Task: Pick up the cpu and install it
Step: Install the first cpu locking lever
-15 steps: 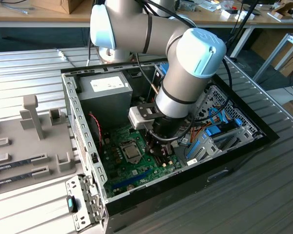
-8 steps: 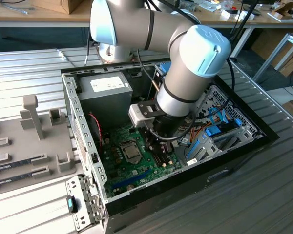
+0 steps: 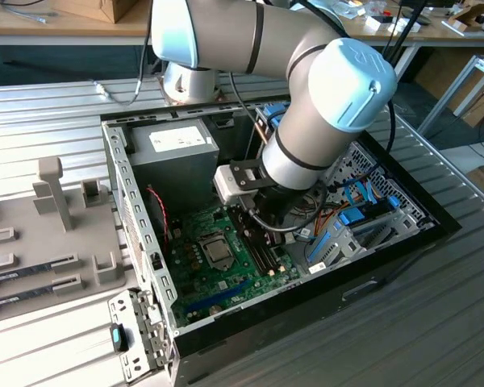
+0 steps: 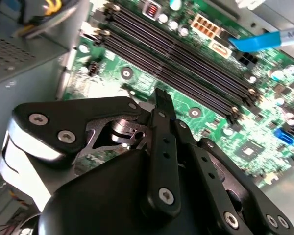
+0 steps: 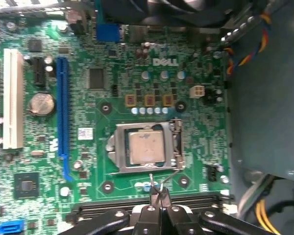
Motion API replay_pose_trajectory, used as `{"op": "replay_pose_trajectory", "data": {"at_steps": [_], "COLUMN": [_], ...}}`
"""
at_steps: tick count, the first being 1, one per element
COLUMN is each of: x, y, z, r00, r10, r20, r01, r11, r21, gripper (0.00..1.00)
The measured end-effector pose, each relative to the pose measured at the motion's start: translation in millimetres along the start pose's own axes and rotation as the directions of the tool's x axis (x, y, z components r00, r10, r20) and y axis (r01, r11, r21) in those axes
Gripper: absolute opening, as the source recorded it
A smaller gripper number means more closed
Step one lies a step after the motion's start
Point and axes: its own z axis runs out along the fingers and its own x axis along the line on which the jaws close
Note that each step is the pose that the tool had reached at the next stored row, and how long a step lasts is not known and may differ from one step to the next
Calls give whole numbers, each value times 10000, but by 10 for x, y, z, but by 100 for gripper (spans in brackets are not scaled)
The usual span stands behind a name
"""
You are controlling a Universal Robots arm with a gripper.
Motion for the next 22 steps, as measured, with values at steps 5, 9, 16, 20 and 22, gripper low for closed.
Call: {"op": "replay_pose_trajectory", "data": {"at_steps": [5, 9, 16, 20, 22], "x": [0, 0, 100, 113, 116], "y": [0, -6, -6, 59, 58], "z": [-1, -1, -14, 15, 37], "r00": [9859, 9498, 9152, 9140, 9129], "r10": [-149, -251, -296, -301, -302], "r20": [1669, 3119, 4019, 4045, 4071], "r01": [156, 273, 345, 350, 352], "r11": [9999, 9996, 9994, 9994, 9994], "r21": [-28, -27, -48, -47, -47], "gripper": [11, 11, 11, 11, 11]}}
